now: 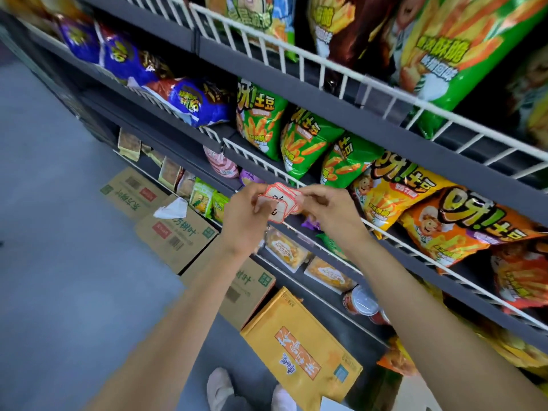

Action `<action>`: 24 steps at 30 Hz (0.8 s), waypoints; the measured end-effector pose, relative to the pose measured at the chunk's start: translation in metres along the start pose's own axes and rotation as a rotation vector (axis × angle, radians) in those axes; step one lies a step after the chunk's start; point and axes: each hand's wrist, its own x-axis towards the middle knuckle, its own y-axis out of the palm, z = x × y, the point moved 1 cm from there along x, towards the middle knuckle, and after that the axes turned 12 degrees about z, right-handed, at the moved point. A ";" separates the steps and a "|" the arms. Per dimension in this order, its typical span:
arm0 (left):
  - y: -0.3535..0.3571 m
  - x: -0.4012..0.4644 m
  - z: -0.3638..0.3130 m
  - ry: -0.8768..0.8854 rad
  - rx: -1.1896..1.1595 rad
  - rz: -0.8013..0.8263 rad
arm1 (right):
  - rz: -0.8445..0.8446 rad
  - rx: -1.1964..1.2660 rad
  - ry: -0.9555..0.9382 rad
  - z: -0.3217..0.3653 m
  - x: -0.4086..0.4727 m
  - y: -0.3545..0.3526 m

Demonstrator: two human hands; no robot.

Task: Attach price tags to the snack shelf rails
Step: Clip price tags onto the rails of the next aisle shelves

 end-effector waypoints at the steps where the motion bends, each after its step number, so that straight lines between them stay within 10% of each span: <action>1: -0.012 -0.001 -0.002 -0.005 -0.018 -0.005 | 0.003 -0.013 -0.020 0.009 0.006 0.006; 24: -0.393 0.029 0.111 -0.066 -0.006 -0.174 | -0.041 0.036 -0.101 0.178 0.219 0.314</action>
